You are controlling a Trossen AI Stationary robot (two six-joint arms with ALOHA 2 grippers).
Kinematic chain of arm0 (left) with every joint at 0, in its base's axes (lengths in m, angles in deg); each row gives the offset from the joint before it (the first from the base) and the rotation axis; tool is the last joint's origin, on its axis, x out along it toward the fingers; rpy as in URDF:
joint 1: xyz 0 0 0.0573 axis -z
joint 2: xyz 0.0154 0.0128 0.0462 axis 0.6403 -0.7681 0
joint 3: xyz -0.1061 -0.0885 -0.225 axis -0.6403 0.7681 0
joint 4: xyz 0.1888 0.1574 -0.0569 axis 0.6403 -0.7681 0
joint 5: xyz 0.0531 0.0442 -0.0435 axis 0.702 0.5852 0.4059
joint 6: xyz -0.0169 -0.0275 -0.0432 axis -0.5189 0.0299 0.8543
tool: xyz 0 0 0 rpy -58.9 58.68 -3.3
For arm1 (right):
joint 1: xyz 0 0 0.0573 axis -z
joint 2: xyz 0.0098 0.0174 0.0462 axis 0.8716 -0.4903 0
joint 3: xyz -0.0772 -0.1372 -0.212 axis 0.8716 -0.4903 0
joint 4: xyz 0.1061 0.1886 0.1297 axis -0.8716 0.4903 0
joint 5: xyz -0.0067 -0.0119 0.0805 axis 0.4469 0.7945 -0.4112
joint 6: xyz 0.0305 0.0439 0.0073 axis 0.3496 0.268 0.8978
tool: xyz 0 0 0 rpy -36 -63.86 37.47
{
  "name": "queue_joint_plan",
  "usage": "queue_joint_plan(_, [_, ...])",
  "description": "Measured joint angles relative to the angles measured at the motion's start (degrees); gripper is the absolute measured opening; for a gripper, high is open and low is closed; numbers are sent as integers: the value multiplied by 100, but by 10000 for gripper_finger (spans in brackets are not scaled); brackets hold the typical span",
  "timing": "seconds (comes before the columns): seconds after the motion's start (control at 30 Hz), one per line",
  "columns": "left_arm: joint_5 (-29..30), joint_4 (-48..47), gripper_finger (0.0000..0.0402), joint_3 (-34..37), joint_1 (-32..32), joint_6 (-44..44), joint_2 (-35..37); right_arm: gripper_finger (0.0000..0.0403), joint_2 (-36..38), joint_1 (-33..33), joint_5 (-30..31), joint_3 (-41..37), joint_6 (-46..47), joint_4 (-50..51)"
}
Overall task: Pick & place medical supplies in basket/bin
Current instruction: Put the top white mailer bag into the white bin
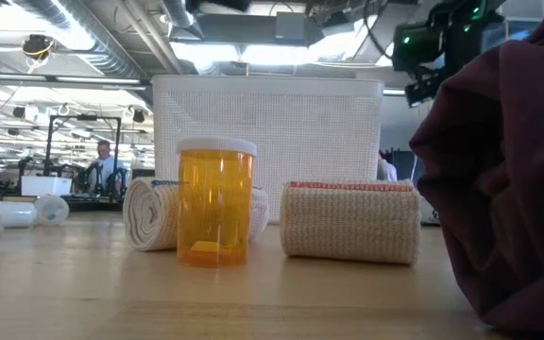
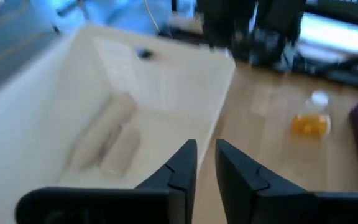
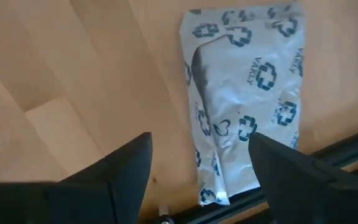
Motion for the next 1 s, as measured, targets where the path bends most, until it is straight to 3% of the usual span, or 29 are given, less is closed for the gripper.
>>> queue_joint_plan(0.23, [87, -207, 72, 9, 2, 156, 749, 267, -5, 419, -245, -945, 5, -1293])
queue_joint_plan(0.43, [270, -281, 72, 11, 0, 148, 982, 267, 224, 686, 43, -1420, -171, -2155])
queue_joint_plan(0.6, [500, -283, 72, 13, 0, -1, 957, 257, 123, 882, 25, -1455, -321, -2170])
queue_joint_plan(0.83, [495, -290, 71, 15, 0, -109, 847, 210, -211, 953, -383, -1469, -770, -2172])
queue_joint_plan(1.0, [492, -342, 72, 15, 0, -107, 809, 178, -506, 953, -279, -1441, -907, -2140])
